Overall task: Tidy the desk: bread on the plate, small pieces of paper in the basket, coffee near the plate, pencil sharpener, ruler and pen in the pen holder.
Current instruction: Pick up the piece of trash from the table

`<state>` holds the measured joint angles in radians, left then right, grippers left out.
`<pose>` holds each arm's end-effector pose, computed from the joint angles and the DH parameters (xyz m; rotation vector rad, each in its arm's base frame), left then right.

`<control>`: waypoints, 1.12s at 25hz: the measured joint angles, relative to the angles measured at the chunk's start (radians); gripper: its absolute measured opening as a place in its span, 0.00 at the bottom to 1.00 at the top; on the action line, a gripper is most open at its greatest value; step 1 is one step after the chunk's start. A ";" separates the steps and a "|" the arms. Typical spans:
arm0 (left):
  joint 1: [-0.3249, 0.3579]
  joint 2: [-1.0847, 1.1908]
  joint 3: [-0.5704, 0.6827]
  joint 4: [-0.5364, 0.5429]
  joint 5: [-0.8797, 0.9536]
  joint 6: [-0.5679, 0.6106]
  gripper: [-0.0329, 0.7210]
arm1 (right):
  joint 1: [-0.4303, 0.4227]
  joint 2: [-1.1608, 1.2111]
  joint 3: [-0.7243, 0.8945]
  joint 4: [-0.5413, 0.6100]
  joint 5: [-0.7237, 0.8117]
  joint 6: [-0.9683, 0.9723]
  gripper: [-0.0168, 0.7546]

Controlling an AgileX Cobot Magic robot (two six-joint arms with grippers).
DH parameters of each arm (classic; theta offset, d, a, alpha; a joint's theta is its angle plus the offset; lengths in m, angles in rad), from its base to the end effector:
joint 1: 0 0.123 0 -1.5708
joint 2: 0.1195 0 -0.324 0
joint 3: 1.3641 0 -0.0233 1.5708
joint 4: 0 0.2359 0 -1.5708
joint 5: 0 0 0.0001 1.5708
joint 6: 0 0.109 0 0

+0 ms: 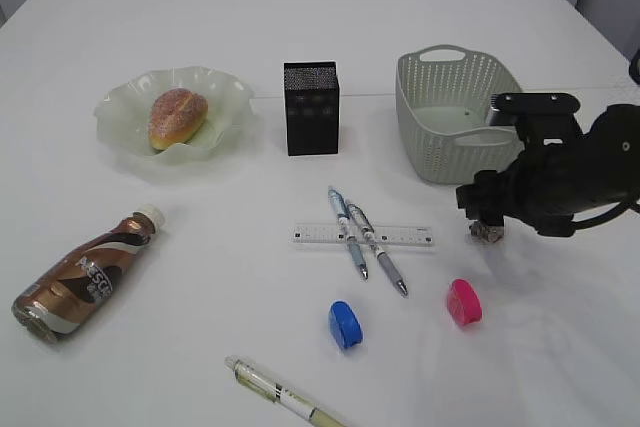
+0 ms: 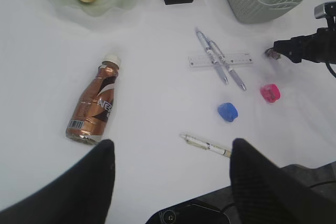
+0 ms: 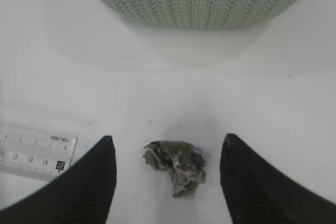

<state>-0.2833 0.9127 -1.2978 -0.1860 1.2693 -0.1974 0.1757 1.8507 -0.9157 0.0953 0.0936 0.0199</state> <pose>0.0989 -0.0488 0.4528 0.1235 2.3936 -0.4660 0.3579 0.0645 0.1719 -0.0803 2.5153 0.1297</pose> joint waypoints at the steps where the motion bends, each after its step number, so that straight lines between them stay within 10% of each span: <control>1: 0.000 0.000 0.000 0.000 0.000 0.000 0.70 | 0.003 0.004 0.000 0.000 -0.003 0.000 0.66; 28: 0.000 0.000 0.000 -0.024 0.000 0.000 0.70 | 0.006 0.086 -0.046 0.000 -0.054 -0.004 0.66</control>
<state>-0.2833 0.9127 -1.2978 -0.2101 1.2693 -0.1974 0.1819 1.9370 -0.9613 0.0953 0.0395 0.0163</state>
